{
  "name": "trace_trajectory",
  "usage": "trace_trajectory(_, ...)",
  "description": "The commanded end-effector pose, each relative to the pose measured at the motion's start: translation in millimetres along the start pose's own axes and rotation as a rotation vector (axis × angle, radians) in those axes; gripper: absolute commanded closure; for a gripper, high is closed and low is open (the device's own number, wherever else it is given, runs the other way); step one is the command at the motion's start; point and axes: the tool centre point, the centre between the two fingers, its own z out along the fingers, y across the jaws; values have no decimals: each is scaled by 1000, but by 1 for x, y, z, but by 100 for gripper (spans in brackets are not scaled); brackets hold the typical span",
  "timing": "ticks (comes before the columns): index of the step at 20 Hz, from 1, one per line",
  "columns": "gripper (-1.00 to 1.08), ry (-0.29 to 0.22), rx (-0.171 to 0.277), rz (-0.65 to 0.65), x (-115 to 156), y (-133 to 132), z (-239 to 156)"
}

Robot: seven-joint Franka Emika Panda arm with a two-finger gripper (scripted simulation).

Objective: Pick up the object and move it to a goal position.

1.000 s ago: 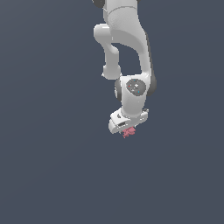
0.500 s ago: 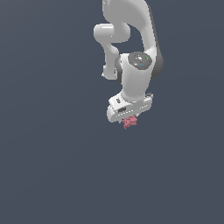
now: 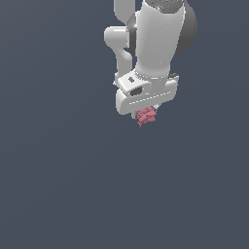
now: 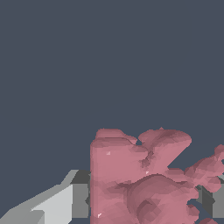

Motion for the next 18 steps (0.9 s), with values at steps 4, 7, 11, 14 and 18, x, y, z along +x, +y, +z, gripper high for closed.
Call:
trace_trajectory(4,108,-1,1,0,-2,2,-49)
trace_trajectory(7,108,-1,1,0,-1,4,-68)
trace_trajectory(11,108,-2,1,0,-1,5,-84)
trace_trajectory(14,108,-2,1,0,0,6,-91)
trace_trajectory(18,108,-2,1,0,0,6,-93)
